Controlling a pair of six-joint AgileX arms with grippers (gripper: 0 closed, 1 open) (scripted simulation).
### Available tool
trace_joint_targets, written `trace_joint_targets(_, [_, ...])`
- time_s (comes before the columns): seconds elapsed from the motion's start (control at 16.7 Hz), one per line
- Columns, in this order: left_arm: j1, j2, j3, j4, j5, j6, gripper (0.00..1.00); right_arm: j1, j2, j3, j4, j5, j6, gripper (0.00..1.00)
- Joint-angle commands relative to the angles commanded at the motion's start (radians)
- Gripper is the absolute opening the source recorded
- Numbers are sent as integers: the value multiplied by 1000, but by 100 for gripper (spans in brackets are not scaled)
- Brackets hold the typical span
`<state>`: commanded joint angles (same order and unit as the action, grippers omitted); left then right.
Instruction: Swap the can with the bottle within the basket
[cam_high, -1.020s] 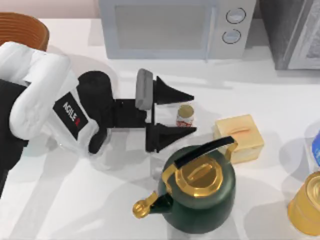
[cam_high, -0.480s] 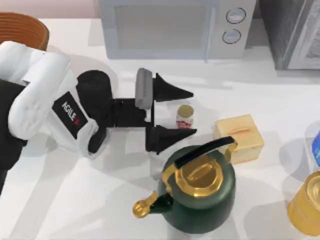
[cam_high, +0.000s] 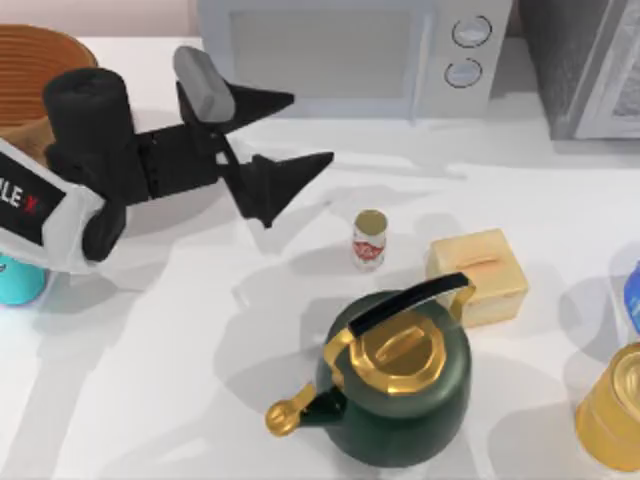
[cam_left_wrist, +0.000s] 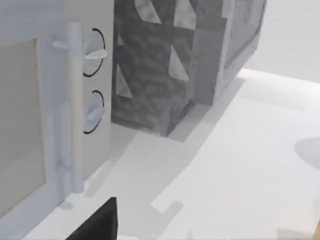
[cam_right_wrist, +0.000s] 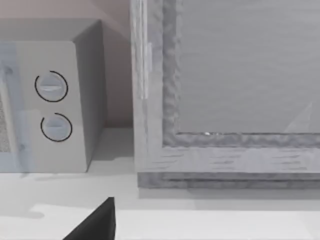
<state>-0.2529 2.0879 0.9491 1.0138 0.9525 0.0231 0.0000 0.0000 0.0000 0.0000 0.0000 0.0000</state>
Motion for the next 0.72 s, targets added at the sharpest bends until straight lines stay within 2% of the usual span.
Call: trace_joint_targets(0.72, [213, -1470, -644, -717, -661, -12, 100, 0, 0, 0, 0, 0, 0, 100])
